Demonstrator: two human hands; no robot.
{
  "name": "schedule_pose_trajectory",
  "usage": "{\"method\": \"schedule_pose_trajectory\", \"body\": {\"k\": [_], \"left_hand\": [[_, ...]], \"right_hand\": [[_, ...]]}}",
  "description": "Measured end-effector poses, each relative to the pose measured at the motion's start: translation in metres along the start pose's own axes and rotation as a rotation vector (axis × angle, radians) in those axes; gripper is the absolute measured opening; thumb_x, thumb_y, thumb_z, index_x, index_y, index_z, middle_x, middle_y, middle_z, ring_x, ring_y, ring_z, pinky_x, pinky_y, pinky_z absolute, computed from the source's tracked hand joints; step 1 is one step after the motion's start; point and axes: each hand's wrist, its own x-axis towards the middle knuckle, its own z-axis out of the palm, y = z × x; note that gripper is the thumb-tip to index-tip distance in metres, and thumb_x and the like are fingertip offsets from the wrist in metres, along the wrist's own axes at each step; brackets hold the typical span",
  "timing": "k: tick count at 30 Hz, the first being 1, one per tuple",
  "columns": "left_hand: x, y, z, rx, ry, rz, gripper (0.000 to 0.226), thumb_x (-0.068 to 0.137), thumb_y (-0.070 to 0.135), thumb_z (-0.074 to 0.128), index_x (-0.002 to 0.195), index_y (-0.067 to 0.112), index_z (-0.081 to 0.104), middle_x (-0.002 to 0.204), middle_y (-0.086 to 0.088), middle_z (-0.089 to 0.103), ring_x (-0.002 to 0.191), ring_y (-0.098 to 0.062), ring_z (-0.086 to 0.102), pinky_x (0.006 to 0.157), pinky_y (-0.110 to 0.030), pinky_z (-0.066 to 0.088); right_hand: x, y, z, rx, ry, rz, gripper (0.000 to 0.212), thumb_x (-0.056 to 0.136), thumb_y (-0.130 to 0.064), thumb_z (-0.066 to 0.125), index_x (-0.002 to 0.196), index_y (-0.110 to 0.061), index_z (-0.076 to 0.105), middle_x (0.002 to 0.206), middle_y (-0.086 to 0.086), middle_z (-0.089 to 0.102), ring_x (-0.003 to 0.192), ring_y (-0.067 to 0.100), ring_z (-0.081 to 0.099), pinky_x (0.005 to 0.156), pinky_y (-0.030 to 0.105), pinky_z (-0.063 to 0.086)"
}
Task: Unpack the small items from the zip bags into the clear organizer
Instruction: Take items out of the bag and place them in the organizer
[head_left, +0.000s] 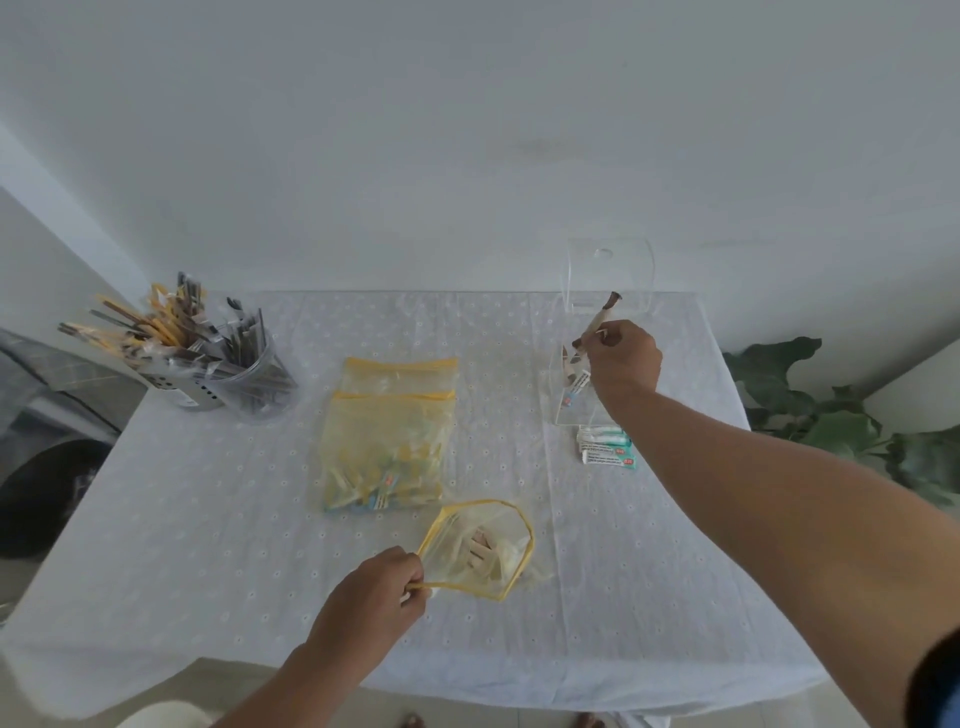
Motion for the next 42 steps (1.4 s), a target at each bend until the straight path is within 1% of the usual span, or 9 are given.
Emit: {"method": "schedule_pose_trajectory", "body": {"k": [4, 8, 11, 14, 18, 23, 26, 29, 42], "left_hand": [[0.003, 0.0, -0.002, 0.006, 0.008, 0.028, 0.024, 0.086, 0.028, 0.072, 0.071, 0.023, 0.054, 0.072, 0.01, 0.051, 0.061, -0.01, 0.054, 0.055, -0.027, 0.045], [0.008, 0.004, -0.005, 0.016, 0.021, 0.045, 0.024, 0.087, 0.027, 0.072, 0.072, 0.023, 0.054, 0.072, 0.008, 0.052, 0.063, -0.011, 0.057, 0.055, -0.027, 0.046], [0.01, 0.005, -0.007, 0.027, 0.025, 0.04, 0.023, 0.086, 0.027, 0.072, 0.072, 0.022, 0.055, 0.072, 0.008, 0.052, 0.062, -0.011, 0.057, 0.052, -0.021, 0.04], [0.011, 0.009, -0.009, 0.024, 0.026, 0.043, 0.024, 0.087, 0.028, 0.071, 0.072, 0.023, 0.053, 0.072, 0.009, 0.051, 0.062, -0.011, 0.056, 0.052, -0.016, 0.035], [0.011, 0.013, -0.01, 0.018, 0.025, 0.046, 0.022, 0.088, 0.028, 0.07, 0.074, 0.02, 0.055, 0.074, 0.008, 0.05, 0.064, -0.012, 0.055, 0.055, -0.024, 0.044], [0.014, 0.022, -0.009, 0.002, 0.016, 0.047, 0.021, 0.089, 0.027, 0.069, 0.074, 0.02, 0.054, 0.075, 0.007, 0.05, 0.066, -0.014, 0.055, 0.056, -0.027, 0.044], [0.018, 0.03, -0.012, -0.015, 0.031, 0.05, 0.023, 0.088, 0.024, 0.07, 0.074, 0.024, 0.052, 0.074, 0.008, 0.05, 0.067, -0.015, 0.055, 0.056, -0.025, 0.042], [0.019, 0.035, -0.012, -0.004, 0.043, 0.063, 0.024, 0.086, 0.02, 0.072, 0.072, 0.023, 0.052, 0.073, 0.007, 0.049, 0.064, -0.015, 0.05, 0.052, -0.019, 0.034], [0.005, 0.039, -0.008, 0.113, 0.019, 0.032, 0.011, 0.089, 0.02, 0.062, 0.079, 0.016, 0.058, 0.081, 0.001, 0.054, 0.068, -0.019, 0.056, 0.056, -0.03, 0.045]], "right_hand": [[0.001, -0.002, 0.0, -0.244, -0.118, -0.016, 0.019, 0.09, -0.037, 0.067, 0.077, -0.023, 0.069, 0.066, -0.007, 0.064, 0.062, 0.013, 0.06, 0.051, 0.024, 0.037], [0.006, -0.004, 0.0, -0.333, -0.171, -0.026, 0.042, 0.088, -0.031, 0.071, 0.057, -0.018, 0.044, 0.053, -0.005, 0.043, 0.047, 0.016, 0.038, 0.048, 0.024, 0.027], [0.007, -0.003, -0.004, -0.356, -0.172, -0.064, 0.034, 0.085, -0.035, 0.075, 0.067, -0.012, 0.059, 0.065, 0.003, 0.057, 0.059, 0.031, 0.054, 0.054, 0.029, 0.043], [0.004, -0.001, -0.01, -0.35, -0.133, -0.108, 0.036, 0.089, -0.042, 0.071, 0.113, -0.015, 0.072, 0.11, -0.001, 0.073, 0.102, 0.025, 0.068, 0.078, 0.033, 0.052], [-0.038, -0.009, -0.025, -0.146, -0.033, -0.275, 0.021, 0.096, -0.043, 0.061, 0.097, -0.025, 0.07, 0.087, -0.016, 0.07, 0.083, 0.007, 0.066, 0.068, 0.027, 0.047], [-0.136, 0.022, -0.025, -0.122, -0.572, -0.731, 0.023, 0.097, -0.024, 0.064, 0.079, -0.014, 0.074, 0.067, -0.009, 0.073, 0.046, 0.003, 0.058, 0.052, 0.017, 0.045], [-0.167, 0.049, 0.005, -0.496, -0.855, -0.648, 0.024, 0.094, -0.031, 0.055, 0.094, -0.023, 0.078, 0.09, -0.006, 0.077, 0.076, 0.012, 0.07, 0.072, 0.031, 0.057], [-0.174, 0.055, 0.028, -0.741, -0.873, -0.484, 0.028, 0.094, -0.03, 0.055, 0.114, -0.035, 0.074, 0.119, -0.006, 0.07, 0.107, 0.023, 0.065, 0.088, 0.035, 0.054], [-0.202, 0.067, 0.045, -0.933, -0.728, -0.393, 0.019, 0.091, -0.022, 0.057, 0.109, -0.022, 0.064, 0.112, 0.003, 0.065, 0.106, 0.029, 0.065, 0.078, 0.035, 0.046]]}}
